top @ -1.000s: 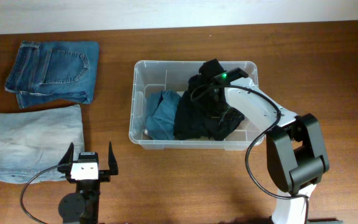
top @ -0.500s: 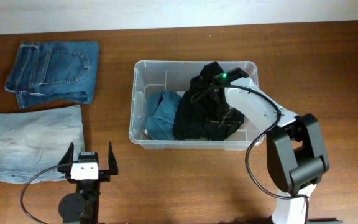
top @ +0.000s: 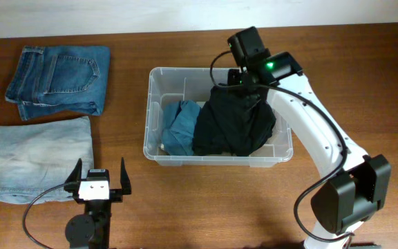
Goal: Pack container
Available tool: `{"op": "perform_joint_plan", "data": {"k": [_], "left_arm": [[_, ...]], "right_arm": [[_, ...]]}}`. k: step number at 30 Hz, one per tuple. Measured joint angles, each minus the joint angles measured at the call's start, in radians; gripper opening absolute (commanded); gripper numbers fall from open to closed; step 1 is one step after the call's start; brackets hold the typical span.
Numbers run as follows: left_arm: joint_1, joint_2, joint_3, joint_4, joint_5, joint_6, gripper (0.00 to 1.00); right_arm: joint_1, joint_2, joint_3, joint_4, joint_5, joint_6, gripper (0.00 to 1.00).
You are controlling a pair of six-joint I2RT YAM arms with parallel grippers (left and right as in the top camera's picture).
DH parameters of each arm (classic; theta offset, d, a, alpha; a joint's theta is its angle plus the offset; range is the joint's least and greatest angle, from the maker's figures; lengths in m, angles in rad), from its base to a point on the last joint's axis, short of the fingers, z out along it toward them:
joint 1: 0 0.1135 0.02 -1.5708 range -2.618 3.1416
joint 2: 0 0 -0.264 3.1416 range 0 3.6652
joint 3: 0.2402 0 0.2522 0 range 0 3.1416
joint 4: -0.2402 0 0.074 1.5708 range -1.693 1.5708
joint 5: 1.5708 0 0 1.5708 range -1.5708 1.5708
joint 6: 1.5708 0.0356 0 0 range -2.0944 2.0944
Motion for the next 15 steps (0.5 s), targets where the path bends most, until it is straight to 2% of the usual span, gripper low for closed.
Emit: {"op": "perform_joint_plan", "data": {"k": [15], "left_arm": [[0.000,0.000,0.000,0.000,0.000,0.000,1.00]], "right_arm": [[0.000,0.206,-0.001,0.113,0.008,-0.014,0.20]]}}
